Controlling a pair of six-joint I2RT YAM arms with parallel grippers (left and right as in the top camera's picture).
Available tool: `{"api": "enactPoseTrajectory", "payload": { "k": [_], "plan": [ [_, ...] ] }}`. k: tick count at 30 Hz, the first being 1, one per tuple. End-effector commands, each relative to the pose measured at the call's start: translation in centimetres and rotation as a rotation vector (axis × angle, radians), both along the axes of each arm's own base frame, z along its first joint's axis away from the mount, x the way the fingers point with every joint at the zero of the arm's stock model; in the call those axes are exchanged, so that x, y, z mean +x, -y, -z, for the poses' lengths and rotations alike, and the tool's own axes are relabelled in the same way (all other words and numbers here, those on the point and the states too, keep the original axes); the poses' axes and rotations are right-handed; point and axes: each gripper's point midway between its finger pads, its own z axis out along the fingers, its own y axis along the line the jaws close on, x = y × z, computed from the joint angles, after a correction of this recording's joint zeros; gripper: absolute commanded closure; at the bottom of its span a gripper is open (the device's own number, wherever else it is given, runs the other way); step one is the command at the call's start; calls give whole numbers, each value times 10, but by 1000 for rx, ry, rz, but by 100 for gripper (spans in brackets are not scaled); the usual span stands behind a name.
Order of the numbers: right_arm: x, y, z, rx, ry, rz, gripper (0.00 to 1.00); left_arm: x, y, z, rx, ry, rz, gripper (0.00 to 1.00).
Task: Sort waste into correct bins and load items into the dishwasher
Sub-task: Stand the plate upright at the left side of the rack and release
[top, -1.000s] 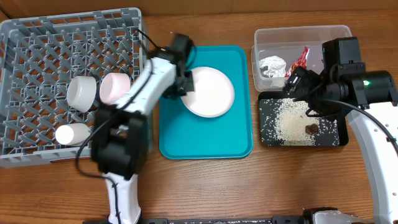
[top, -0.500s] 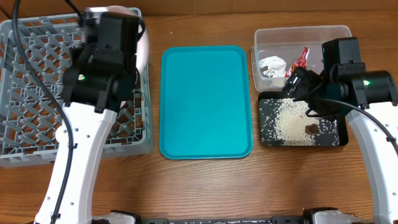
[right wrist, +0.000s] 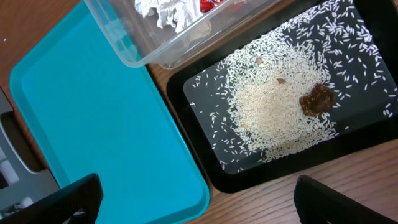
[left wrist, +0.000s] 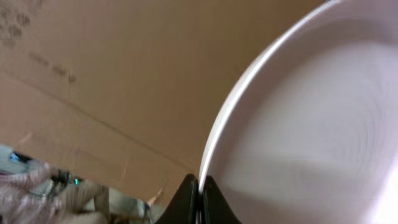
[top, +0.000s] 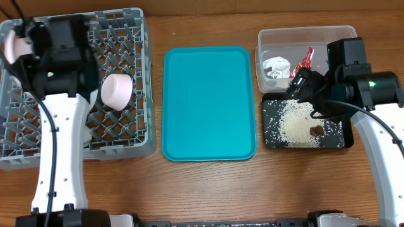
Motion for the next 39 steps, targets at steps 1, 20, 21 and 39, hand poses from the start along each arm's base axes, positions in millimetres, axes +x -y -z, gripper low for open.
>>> {"api": "enactPoseTrajectory", "payload": {
  "k": [1, 20, 21, 39],
  "plan": [
    [3, 0, -5, -1, 18, 0, 0, 8, -21, 10, 30, -195, 49, 96],
    [5, 0, -6, 0, 29, 1, 0, 31, -56, 93, 5, -495, 26, 96],
    [5, 0, -6, 0, 29, 1, 0, 29, -58, 94, 1, -487, 18, 96],
    [9, -1, -7, 1, 44, 1, 0, 23, -73, 95, -15, -473, 1, 96]
  ]
}}
